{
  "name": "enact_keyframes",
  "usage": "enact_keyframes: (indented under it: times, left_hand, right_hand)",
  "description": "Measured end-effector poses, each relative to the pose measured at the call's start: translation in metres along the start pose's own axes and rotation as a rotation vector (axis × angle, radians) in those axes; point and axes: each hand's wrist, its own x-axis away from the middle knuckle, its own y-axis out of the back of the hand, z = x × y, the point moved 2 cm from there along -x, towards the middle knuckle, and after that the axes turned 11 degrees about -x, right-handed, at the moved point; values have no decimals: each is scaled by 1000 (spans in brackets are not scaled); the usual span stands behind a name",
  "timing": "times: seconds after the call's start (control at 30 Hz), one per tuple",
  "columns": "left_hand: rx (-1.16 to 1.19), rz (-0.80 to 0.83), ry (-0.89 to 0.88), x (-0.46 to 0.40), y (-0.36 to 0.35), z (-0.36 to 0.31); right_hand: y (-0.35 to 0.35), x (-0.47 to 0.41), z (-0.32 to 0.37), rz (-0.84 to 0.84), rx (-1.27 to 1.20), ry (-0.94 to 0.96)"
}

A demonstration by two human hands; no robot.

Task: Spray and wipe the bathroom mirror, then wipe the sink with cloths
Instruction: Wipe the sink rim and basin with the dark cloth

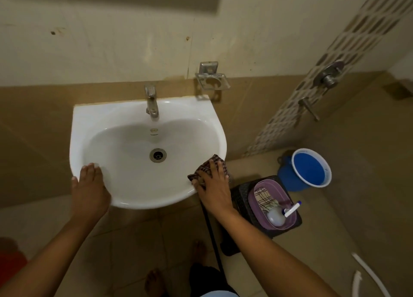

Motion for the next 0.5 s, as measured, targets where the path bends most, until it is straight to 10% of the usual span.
enact_keyframes:
  times: [0.5]
  left_hand:
    - [34, -105, 135, -11, -9, -4]
  right_hand:
    - [50, -189, -54, 211, 437, 242]
